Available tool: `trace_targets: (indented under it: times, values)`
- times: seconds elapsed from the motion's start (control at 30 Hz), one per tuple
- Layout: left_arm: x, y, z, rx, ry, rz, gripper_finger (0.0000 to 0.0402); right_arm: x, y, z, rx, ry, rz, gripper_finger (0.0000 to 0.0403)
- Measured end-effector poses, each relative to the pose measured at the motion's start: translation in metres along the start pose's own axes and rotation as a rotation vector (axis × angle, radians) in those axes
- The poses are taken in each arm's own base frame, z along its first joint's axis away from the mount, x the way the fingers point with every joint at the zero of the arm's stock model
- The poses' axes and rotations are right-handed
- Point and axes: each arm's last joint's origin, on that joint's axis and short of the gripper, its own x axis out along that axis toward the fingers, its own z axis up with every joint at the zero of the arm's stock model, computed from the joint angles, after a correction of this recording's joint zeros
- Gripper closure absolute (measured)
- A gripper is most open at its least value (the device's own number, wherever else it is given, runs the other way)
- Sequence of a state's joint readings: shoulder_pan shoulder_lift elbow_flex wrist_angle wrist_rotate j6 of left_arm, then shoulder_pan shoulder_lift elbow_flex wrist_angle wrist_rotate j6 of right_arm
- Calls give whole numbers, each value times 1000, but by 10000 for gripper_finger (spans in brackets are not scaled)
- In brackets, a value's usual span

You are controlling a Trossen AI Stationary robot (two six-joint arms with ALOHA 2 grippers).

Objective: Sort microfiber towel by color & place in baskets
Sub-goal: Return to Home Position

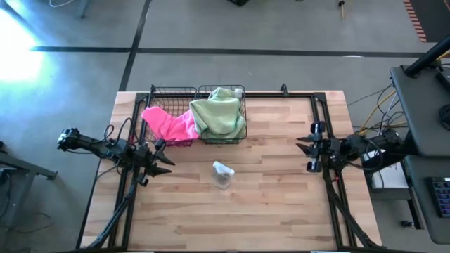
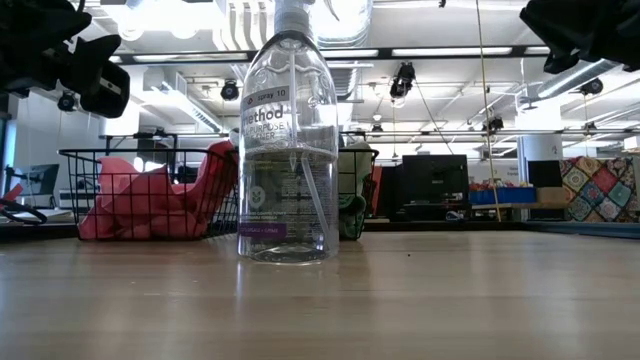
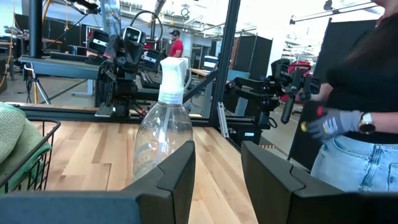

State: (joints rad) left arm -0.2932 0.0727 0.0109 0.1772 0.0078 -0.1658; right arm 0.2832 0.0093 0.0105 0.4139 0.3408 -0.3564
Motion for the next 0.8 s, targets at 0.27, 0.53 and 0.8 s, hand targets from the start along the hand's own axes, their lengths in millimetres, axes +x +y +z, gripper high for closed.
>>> trace_targets:
  times: [0.27, 0.53, 0.8]
  values:
    - [0, 0, 0, 0, 0, 0, 286, 0, 0, 0, 76, 3, 1, 330]
    - [0, 0, 0, 0, 0, 0, 286, 0, 1, -1, 73, 12, 4, 330]
    - [0, 0, 0, 0, 0, 0, 286, 0, 1, -1, 72, 12, 4, 330]
